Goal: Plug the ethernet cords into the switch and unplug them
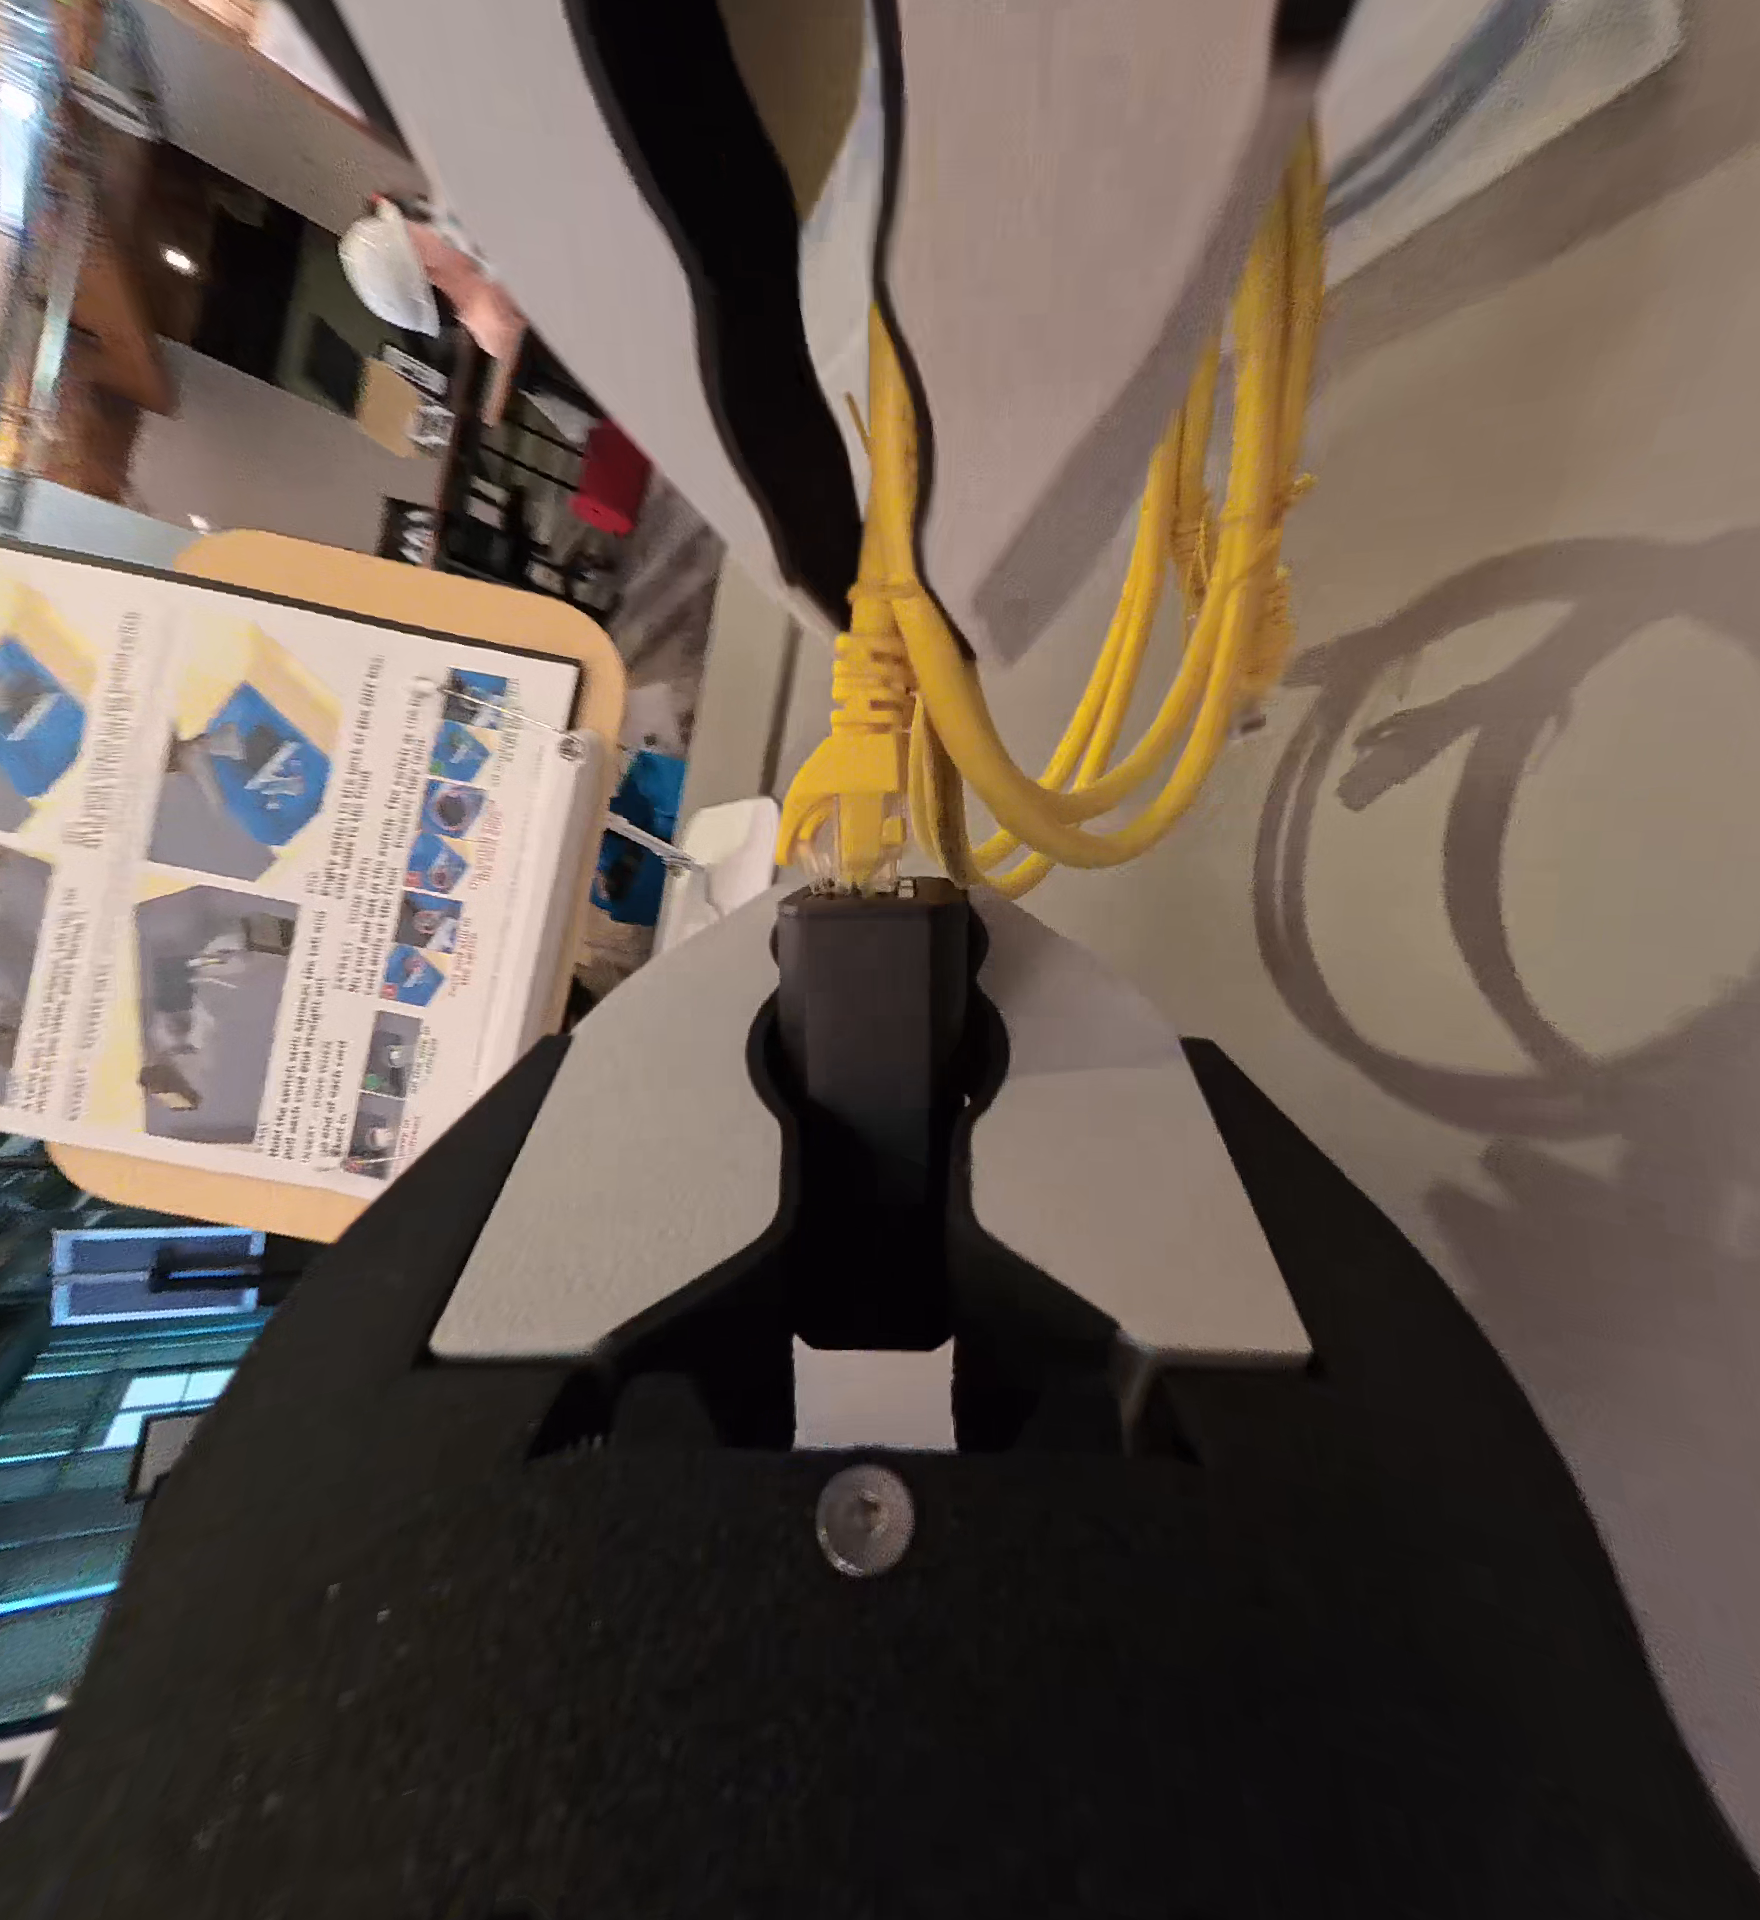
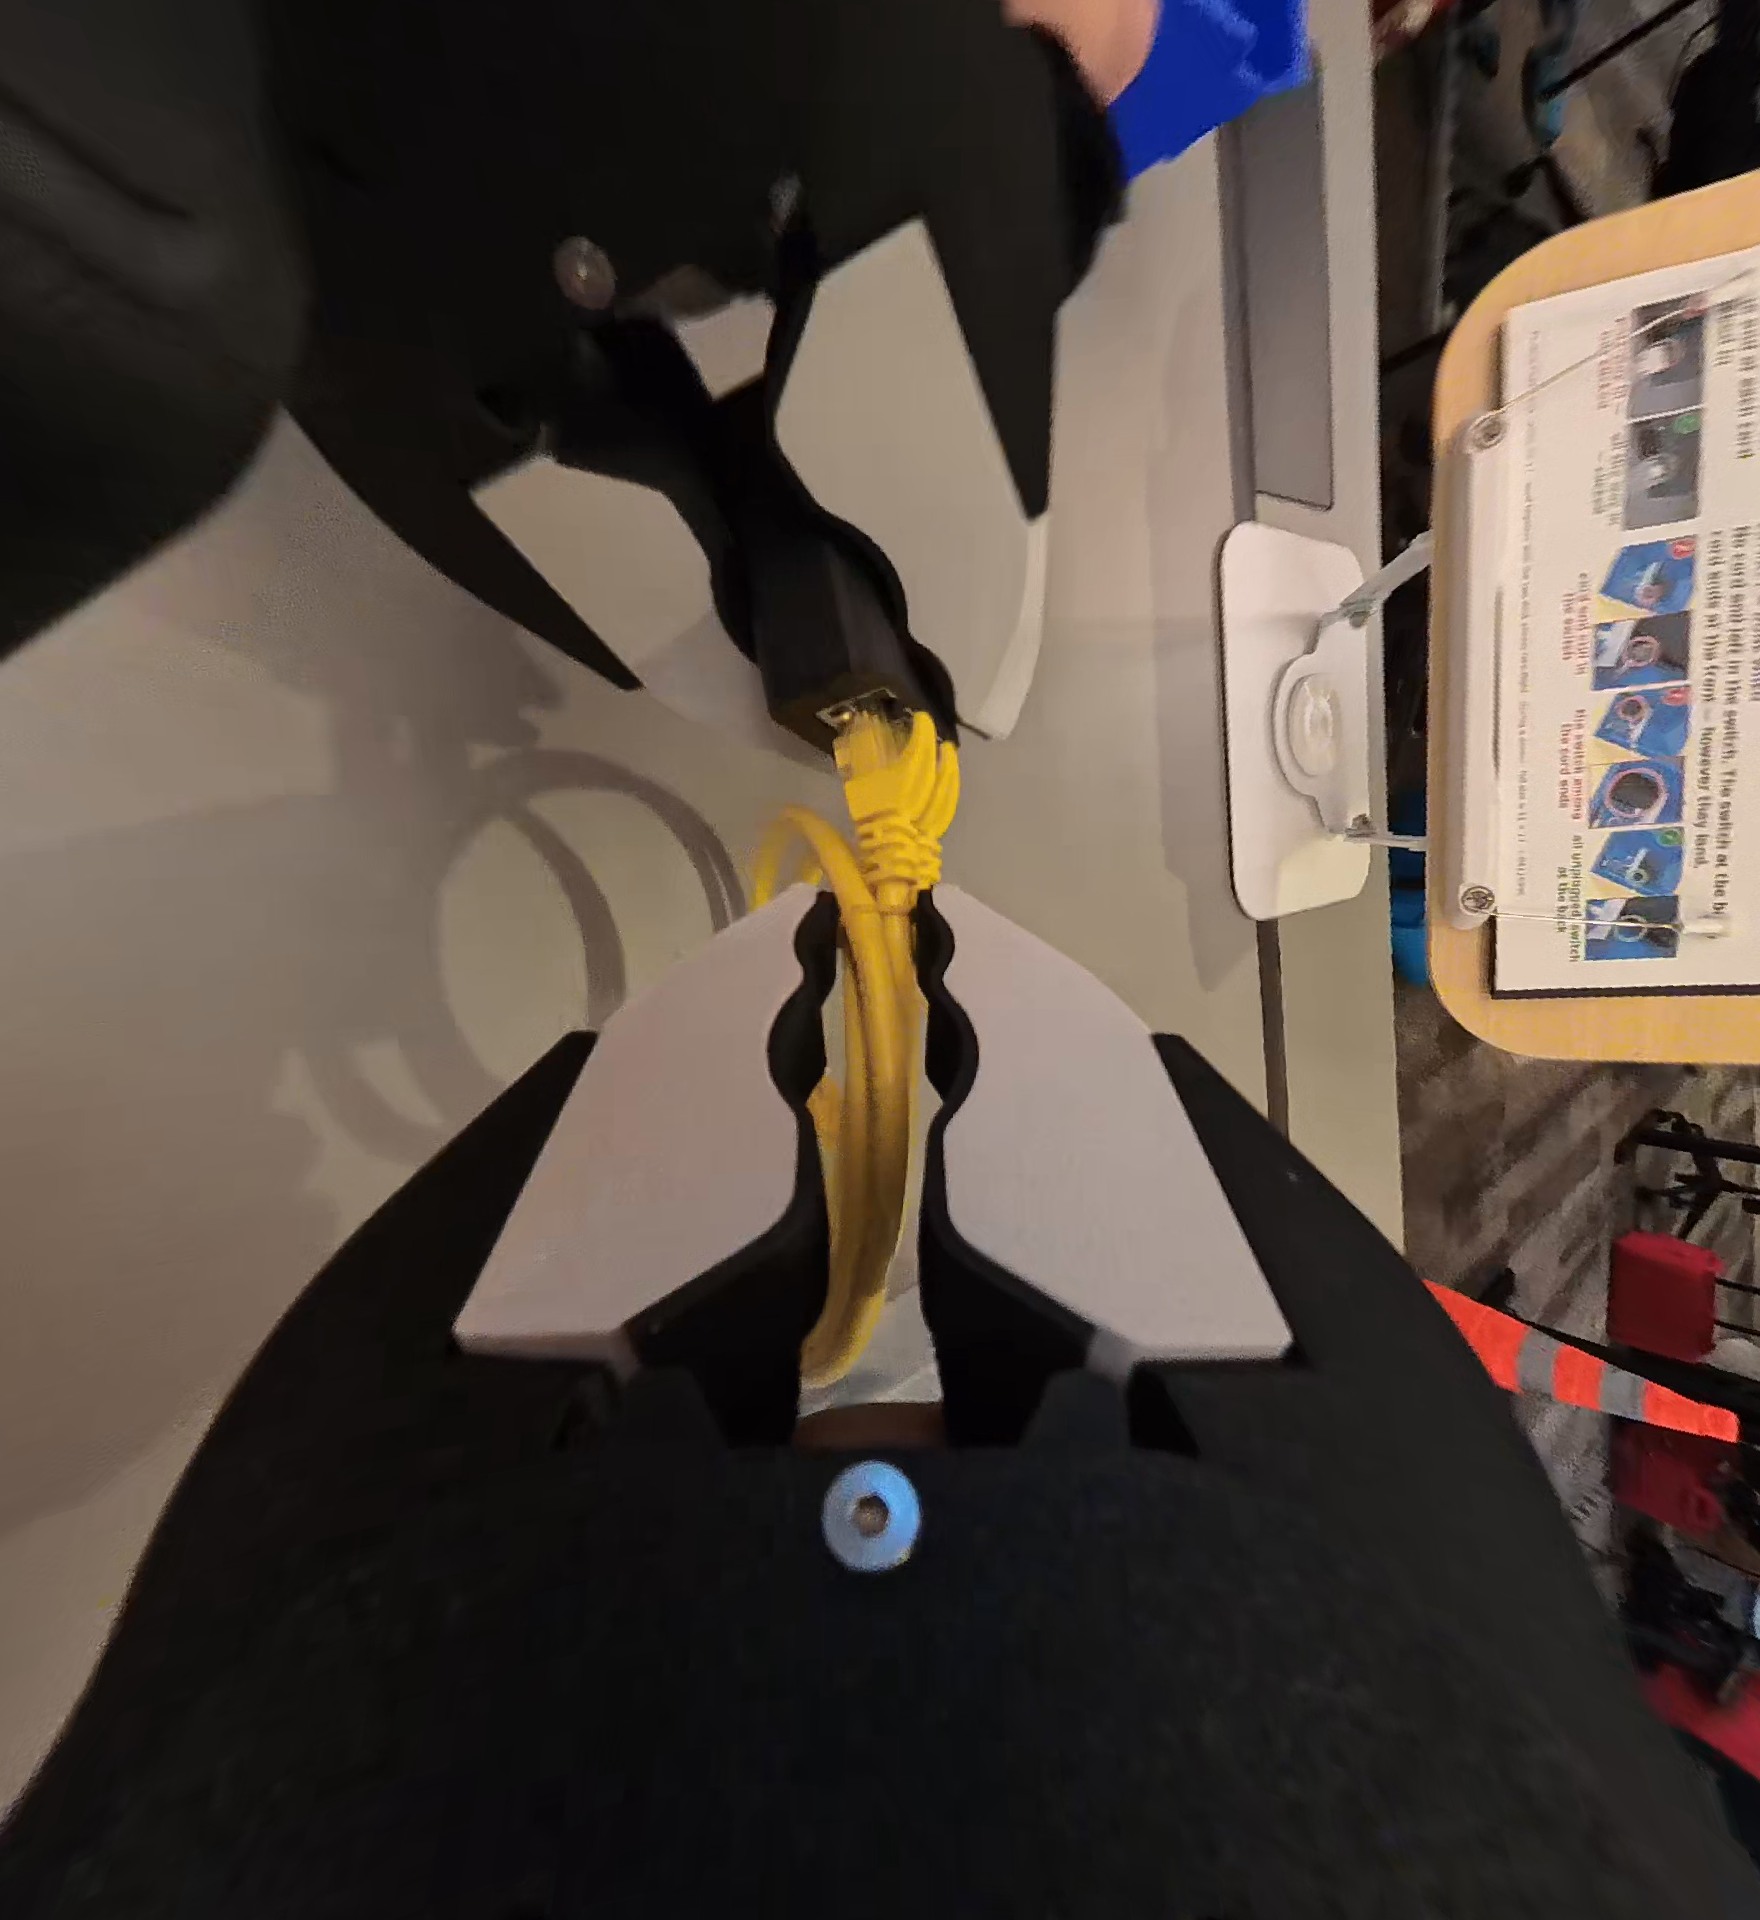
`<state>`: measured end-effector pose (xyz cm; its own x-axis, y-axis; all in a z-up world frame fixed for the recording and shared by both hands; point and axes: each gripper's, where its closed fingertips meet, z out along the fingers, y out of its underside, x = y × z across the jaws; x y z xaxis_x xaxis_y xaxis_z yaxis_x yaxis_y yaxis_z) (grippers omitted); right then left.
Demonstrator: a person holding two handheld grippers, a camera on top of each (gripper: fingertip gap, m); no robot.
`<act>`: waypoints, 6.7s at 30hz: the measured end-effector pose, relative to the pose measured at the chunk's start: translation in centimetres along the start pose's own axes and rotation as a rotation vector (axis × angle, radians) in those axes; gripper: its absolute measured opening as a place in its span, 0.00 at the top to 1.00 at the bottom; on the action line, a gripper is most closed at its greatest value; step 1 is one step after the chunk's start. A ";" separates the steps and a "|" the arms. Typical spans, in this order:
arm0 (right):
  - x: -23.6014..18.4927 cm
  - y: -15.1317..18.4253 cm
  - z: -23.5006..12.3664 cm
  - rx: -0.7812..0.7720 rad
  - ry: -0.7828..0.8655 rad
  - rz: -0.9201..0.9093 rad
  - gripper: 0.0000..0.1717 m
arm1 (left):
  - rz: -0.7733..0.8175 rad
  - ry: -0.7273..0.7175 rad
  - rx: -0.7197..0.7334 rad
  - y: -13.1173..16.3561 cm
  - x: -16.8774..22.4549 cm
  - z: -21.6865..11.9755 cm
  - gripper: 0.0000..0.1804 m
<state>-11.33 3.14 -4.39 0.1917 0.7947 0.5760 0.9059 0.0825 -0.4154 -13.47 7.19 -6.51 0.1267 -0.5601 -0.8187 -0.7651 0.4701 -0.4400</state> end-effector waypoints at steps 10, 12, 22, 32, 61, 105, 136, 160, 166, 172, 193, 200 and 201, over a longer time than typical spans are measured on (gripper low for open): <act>1.5 -0.2 -8.3 0.628 -0.185 0.758 0.81 | 0.028 -0.309 0.329 0.8 -2.4 2.5 0.86; 0.8 0.1 -7.8 0.649 -0.222 0.825 0.78 | 0.076 -0.317 0.342 0.9 -1.6 2.8 0.86; -0.9 -1.9 -1.5 0.298 -0.107 0.058 0.82 | -0.073 -0.104 0.269 2.2 1.5 2.4 0.86; -0.8 -1.0 4.8 0.050 -0.178 -0.256 0.85 | -0.133 -0.059 0.222 2.3 2.1 2.5 0.86; -0.5 -0.3 5.1 0.080 -0.063 -0.470 0.93 | -0.208 -0.032 0.126 3.5 2.4 3.4 0.86; 8.4 29.3 -5.2 -0.062 -0.037 0.877 0.75 | -0.401 -0.064 0.142 5.5 -0.2 3.1 0.86; 5.7 34.3 -8.3 -0.636 0.101 0.851 0.94 | -0.379 -0.079 0.176 5.0 -0.4 2.7 0.86; 8.2 23.0 -6.6 -0.261 0.093 0.754 0.80 | -0.392 -0.059 0.233 4.1 -0.4 2.2 0.86; 4.0 4.5 -3.0 0.331 -0.165 0.409 0.77 | -0.342 -0.035 0.278 3.2 0.2 1.8 0.86; 1.2 -0.8 1.9 0.273 -0.066 -0.110 0.83 | -0.308 0.048 0.304 2.2 1.4 1.4 0.86; 0.3 -1.8 6.0 0.216 -0.124 -0.294 0.92 | -0.233 0.035 0.233 2.5 1.7 1.6 0.86; -0.1 -1.2 5.9 0.146 -0.160 -0.373 0.93 | -0.259 0.074 0.245 2.3 2.4 1.8 0.86; -0.1 -1.1 6.1 0.138 -0.141 -0.390 0.93 | -0.251 0.069 0.233 2.4 2.4 1.9 0.86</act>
<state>-14.63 6.60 -8.29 -0.2169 0.7617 0.6105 0.8396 0.4646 -0.2814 -13.82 8.27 -10.25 0.2437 -0.7186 -0.6513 -0.5499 0.4508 -0.7032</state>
